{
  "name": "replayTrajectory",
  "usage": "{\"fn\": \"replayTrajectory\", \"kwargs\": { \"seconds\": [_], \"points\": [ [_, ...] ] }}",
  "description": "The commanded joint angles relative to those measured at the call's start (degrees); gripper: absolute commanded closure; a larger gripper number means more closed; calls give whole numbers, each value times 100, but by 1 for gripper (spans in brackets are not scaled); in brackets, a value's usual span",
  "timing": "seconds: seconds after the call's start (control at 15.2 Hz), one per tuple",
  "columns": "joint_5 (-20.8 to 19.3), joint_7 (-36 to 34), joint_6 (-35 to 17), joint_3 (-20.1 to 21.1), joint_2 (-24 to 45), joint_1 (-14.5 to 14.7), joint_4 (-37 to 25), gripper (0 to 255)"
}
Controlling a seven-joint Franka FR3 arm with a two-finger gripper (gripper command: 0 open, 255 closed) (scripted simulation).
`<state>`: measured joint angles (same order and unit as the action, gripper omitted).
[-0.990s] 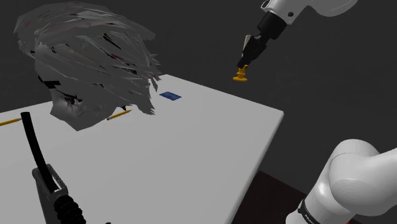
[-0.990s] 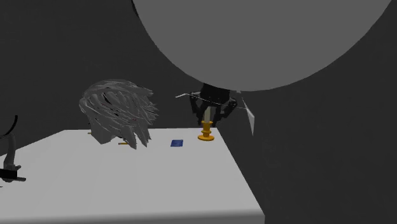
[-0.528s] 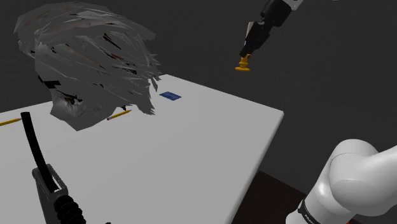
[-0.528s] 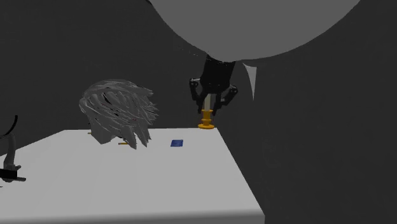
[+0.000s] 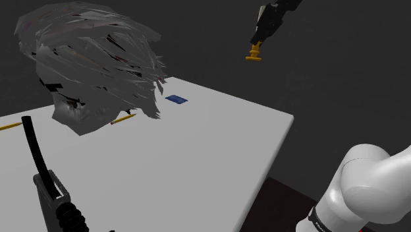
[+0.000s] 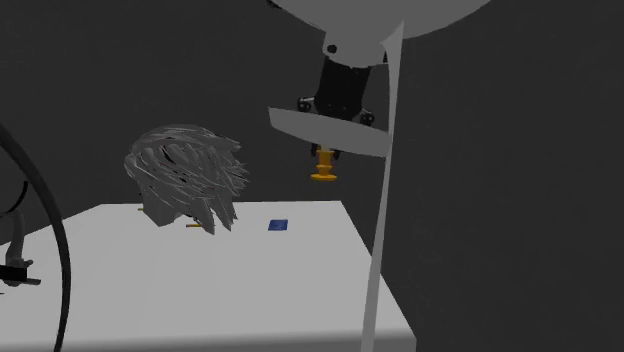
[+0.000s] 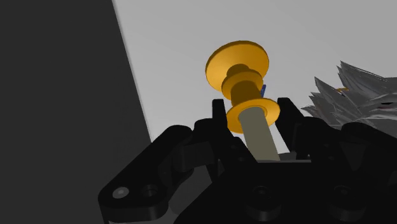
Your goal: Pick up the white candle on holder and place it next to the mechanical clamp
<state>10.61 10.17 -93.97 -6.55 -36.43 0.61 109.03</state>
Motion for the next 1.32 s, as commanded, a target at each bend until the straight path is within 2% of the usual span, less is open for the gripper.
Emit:
{"fn": "replayTrajectory", "kwargs": {
  "seconds": [0.0, 0.86, 1.25],
  "points": [
    [1, -20, 140, -13, 83, 10, -223, 255],
    [46, -184, 1069, -92, 775, 93, -1858, 255],
    [100, -1009, 923, 672, 420, 173, -1523, 255]
  ]
}}
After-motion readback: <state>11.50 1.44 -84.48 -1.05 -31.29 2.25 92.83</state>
